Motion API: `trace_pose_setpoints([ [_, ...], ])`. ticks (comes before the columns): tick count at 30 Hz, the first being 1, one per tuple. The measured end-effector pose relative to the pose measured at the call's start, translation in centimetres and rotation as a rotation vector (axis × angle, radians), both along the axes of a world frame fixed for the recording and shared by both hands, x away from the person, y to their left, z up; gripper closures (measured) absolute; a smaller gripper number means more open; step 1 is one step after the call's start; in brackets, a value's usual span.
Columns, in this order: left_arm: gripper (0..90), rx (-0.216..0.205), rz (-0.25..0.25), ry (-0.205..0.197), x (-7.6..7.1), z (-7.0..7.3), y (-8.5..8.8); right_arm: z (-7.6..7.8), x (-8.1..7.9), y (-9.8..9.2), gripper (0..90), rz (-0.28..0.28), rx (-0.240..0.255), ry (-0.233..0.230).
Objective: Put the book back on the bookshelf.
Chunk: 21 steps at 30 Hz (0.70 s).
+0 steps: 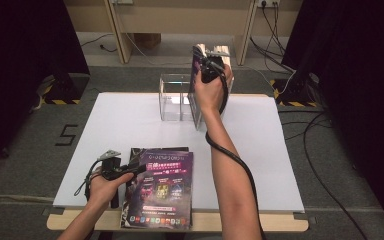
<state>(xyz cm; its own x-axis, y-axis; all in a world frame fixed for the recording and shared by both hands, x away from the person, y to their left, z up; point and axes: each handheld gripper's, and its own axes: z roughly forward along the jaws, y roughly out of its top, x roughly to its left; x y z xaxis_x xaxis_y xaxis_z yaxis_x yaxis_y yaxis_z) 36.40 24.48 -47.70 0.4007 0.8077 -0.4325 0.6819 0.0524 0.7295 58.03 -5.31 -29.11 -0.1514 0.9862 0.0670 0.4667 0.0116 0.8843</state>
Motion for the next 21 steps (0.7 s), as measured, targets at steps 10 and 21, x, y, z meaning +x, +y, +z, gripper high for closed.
trace_pose_setpoints([
  [10, 56.5, 0.006, -0.002, 0.0, 0.1, -0.1, -0.3, 0.1, -0.5, -0.2, 75.5, 0.023, -0.019, -0.019],
  [21, 55.1, 0.005, -0.014, -0.004, 0.5, 0.0, -0.8, 0.4, -1.6, -0.5, 67.5, 0.042, -0.003, -0.028],
])
